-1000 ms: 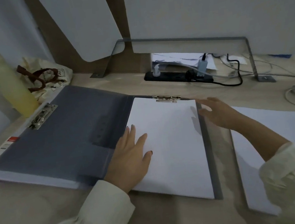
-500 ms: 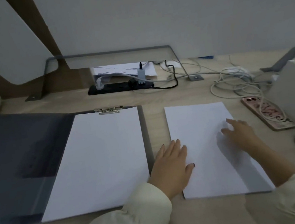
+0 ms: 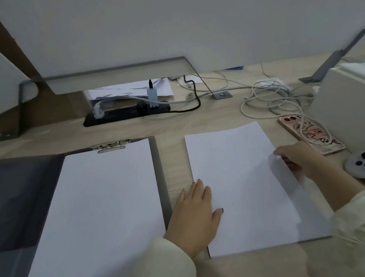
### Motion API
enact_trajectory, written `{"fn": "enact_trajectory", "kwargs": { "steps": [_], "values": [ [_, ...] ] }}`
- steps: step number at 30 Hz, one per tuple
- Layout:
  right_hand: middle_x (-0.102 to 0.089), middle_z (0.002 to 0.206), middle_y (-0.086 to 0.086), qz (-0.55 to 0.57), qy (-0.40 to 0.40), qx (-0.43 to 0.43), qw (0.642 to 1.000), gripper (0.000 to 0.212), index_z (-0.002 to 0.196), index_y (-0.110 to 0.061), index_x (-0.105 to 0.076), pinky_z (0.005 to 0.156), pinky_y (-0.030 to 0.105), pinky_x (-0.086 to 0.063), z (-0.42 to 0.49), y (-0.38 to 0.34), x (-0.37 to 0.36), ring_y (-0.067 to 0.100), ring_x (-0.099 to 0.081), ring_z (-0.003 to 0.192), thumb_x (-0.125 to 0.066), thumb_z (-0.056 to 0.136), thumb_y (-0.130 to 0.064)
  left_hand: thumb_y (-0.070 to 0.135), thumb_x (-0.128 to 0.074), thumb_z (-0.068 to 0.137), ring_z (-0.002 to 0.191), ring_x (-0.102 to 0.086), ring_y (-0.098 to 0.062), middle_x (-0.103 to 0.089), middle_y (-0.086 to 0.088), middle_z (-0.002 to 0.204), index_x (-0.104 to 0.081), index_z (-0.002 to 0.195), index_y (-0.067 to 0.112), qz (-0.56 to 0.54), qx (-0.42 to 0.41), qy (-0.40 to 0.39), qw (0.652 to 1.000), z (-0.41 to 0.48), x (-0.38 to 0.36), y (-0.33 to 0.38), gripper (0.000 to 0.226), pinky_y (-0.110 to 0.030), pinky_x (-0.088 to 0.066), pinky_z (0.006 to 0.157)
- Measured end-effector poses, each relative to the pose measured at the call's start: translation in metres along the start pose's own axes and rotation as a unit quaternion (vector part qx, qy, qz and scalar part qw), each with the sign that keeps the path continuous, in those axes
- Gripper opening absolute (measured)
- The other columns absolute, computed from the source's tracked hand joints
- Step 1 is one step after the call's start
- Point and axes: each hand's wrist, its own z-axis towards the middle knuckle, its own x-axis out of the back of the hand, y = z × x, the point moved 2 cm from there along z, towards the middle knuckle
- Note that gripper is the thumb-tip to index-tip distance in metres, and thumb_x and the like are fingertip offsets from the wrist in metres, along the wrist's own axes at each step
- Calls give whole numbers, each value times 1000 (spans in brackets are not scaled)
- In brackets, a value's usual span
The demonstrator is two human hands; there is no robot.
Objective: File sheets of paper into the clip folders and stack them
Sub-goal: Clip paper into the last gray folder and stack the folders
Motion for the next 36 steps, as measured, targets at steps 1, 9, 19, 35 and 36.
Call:
{"fn": "enact_trajectory", "kwargs": {
  "steps": [1,9,19,35,36],
  "values": [
    [-56,88,18,-4,-7,2,1000,23,93,5,-60,73,36,-41,-2,0,-2,30,-53,80,-62,80,-14,43,-21,100,146,2,-17,3,-2,159,-5,149,15,-1,0,-1,1000,0,0,0,59,-30,1,116],
    [-53,71,5,26,-40,139,989,17,72,-15,-55,65,28,-38,-20,2,-5,22,-49,65,-48,88,-11,36,-27,100,145,-4,-11,-2,4,159,-14,148,18,-95,11,44,994,-1,0,-3,53,-25,-6,115],
    [-66,82,5,232,-72,170,955,14,94,-8,-62,72,32,-48,-46,-38,-1,16,-62,67,-49,91,-10,38,-53,91,100,-63,-15,-64,4,113,-52,125,22,-687,137,88,708,-4,39,-21,37,-33,-51,88],
    [-68,113,11,235,-384,201,870,32,123,-11,-55,75,38,-56,-170,-117,-168,30,-68,94,-49,92,-9,26,-52,94,77,-71,-10,-74,5,91,-66,101,22,-652,207,280,674,-144,90,-178,17,-22,-54,61],
    [-67,115,12,238,-386,198,869,33,123,-10,-54,77,40,-54,-180,-121,-180,32,-66,96,-49,91,-8,29,-50,94,74,-70,-11,-73,4,89,-67,97,22,-637,225,289,678,-154,92,-189,18,-22,-52,59]
  ]
}}
